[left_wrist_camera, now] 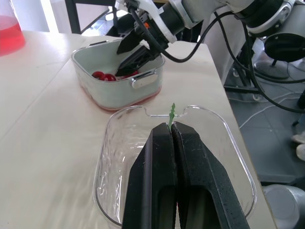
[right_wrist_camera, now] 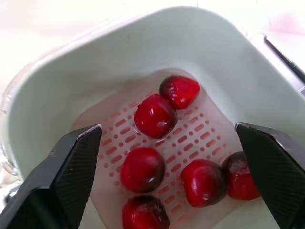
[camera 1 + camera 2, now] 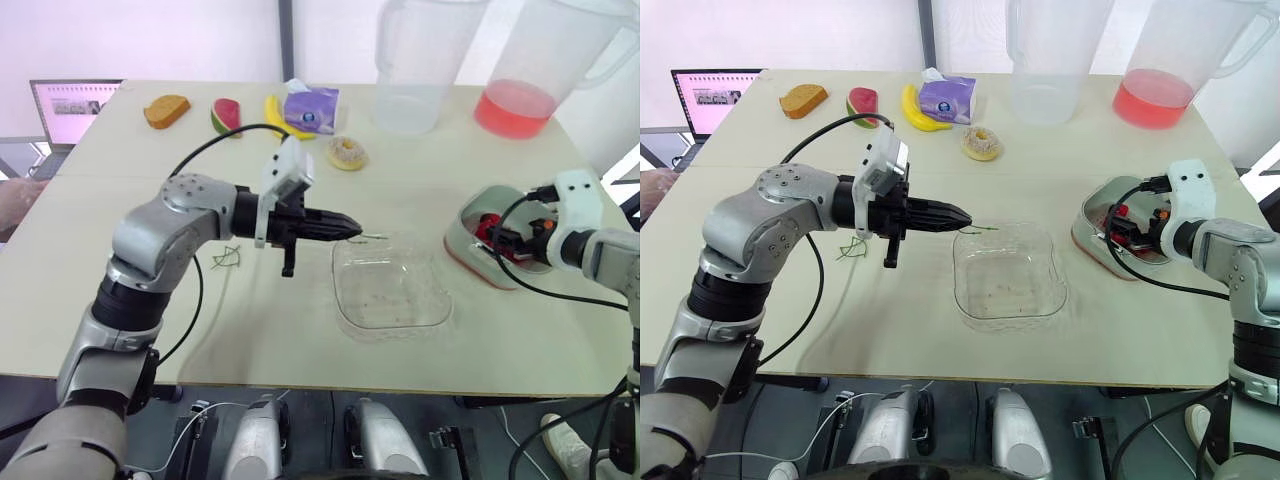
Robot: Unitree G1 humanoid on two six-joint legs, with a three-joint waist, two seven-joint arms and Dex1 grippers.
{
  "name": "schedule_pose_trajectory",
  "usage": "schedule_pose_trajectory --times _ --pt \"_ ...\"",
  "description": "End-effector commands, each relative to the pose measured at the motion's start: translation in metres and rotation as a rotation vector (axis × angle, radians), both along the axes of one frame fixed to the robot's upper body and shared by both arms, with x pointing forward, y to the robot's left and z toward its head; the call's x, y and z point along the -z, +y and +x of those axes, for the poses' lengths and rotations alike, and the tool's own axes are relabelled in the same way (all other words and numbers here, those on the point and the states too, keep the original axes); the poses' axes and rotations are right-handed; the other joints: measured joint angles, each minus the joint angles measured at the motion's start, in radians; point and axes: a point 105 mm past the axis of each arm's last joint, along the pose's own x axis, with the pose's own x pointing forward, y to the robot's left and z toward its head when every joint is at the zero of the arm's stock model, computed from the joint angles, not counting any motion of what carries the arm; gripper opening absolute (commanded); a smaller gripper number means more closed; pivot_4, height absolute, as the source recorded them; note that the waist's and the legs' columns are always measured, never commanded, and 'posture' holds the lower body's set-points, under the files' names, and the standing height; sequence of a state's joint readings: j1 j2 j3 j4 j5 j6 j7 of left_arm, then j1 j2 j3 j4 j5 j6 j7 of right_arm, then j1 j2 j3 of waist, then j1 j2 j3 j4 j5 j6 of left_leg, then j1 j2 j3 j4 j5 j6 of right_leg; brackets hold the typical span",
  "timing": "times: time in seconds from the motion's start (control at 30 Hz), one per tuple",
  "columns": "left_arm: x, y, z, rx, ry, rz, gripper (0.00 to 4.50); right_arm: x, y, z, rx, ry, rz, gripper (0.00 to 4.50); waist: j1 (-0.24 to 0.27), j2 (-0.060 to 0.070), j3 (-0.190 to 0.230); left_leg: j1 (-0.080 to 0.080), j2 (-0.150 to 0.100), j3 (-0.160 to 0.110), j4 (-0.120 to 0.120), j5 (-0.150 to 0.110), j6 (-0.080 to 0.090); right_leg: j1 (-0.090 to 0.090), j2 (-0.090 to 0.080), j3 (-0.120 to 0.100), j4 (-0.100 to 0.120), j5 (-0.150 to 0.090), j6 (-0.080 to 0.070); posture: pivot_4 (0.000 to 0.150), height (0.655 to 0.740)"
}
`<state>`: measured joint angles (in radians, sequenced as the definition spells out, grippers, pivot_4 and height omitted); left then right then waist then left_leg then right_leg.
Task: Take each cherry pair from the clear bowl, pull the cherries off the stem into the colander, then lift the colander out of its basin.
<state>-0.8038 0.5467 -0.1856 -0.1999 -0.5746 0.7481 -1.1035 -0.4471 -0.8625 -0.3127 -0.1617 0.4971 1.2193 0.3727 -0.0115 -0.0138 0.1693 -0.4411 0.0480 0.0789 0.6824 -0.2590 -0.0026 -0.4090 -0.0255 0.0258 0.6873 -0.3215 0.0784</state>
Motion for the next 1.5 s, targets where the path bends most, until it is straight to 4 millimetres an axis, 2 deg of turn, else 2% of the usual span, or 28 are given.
schedule_pose_trajectory --times 0.03,0.13,0.2,0.27,0.43,0.53,0.8,1.0,1.07,1.1,1.23,1.5 --pt "-0.010 0.002 -0.003 0.002 -0.058 -0.011 0.00 -0.047 0.024 -0.008 -0.141 -0.168 0.015 4.46 0.000 0.000 0.000 0.000 0.000 0.000 0.000 0.000 0.000 0.000 0.000 0.000 0.000 0.000 0.000 0.150 0.7400" --pt "-0.010 0.003 -0.002 0.000 -0.058 -0.010 0.00 -0.064 0.051 -0.021 -0.320 -0.247 0.014 4.46 0.000 0.000 0.000 0.000 0.000 0.000 0.000 0.000 0.000 0.000 0.000 0.000 0.000 0.000 0.000 0.150 0.7400" --pt "-0.010 0.003 -0.002 -0.005 -0.059 -0.008 0.00 -0.074 0.084 -0.041 -0.539 -0.303 0.049 4.46 0.000 0.000 0.000 0.000 0.000 0.000 0.000 0.000 0.000 0.000 0.000 0.000 0.000 0.000 0.000 0.150 0.7400" --pt "-0.010 0.004 -0.002 -0.010 -0.060 -0.007 0.00 -0.080 0.103 -0.057 -0.677 -0.338 0.103 4.46 0.000 0.000 0.000 0.000 0.000 -0.001 0.000 0.000 0.000 0.000 0.000 0.000 0.000 0.000 0.000 0.150 0.7400" --pt "-0.010 0.009 0.000 -0.042 -0.048 -0.009 0.00 -0.061 0.133 -0.090 -0.933 -0.218 0.131 4.46 0.003 0.000 0.000 0.000 0.000 -0.002 0.000 0.000 0.000 0.002 -0.001 -0.001 -0.001 0.000 0.000 0.150 0.7400" --pt "-0.011 0.014 0.001 -0.075 -0.038 -0.018 0.00 -0.053 0.145 -0.098 -1.024 -0.181 0.125 4.46 0.001 0.000 0.000 0.000 0.000 -0.001 0.000 0.000 0.001 0.002 -0.001 -0.001 -0.001 0.000 0.000 0.150 0.7400" --pt "-0.012 0.032 0.003 -0.177 0.012 -0.042 0.00 -0.039 0.146 -0.091 -1.046 -0.134 0.057 4.46 -0.001 0.000 0.000 0.001 0.001 -0.002 0.000 0.000 0.001 0.002 -0.001 -0.001 -0.001 0.000 0.000 0.150 0.7400" --pt "0.002 0.075 0.032 -0.477 0.165 -0.132 0.00 -0.039 0.147 -0.091 -1.064 -0.146 0.050 4.46 0.000 -0.001 0.000 0.001 0.001 -0.002 0.000 0.000 0.001 0.002 -0.001 -0.001 0.000 0.000 0.000 0.150 0.7400" --pt "0.021 0.116 0.044 -0.676 0.312 -0.231 0.00 -0.044 0.150 -0.090 -1.073 -0.193 0.054 4.46 -0.001 0.000 0.000 0.001 0.001 -0.002 0.001 0.000 0.001 0.002 -0.002 -0.001 0.000 0.000 0.000 0.150 0.7400" --pt "0.030 0.130 0.045 -0.740 0.362 -0.261 0.00 -0.046 0.151 -0.089 -1.076 -0.213 0.056 4.46 -0.005 0.000 0.000 0.001 0.001 -0.002 0.000 0.000 0.001 0.002 -0.002 -0.001 0.000 0.000 0.000 0.150 0.7400" --pt "0.063 0.160 0.045 -0.884 0.487 -0.280 0.00 -0.044 0.151 -0.086 -1.079 -0.236 0.024 4.46 -0.002 -0.001 0.000 0.002 0.002 -0.001 0.000 0.000 0.000 0.002 -0.002 -0.002 0.000 0.000 0.000 0.150 0.7400" --pt "0.093 0.173 0.045 -0.956 0.598 -0.308 0.00 -0.042 0.154 -0.085 -1.083 -0.228 0.013 4.46 0.019 -0.002 0.000 0.002 0.001 -0.001 0.001 -0.001 0.001 0.003 -0.004 -0.002 -0.001 0.000 0.000 0.150 0.7400"
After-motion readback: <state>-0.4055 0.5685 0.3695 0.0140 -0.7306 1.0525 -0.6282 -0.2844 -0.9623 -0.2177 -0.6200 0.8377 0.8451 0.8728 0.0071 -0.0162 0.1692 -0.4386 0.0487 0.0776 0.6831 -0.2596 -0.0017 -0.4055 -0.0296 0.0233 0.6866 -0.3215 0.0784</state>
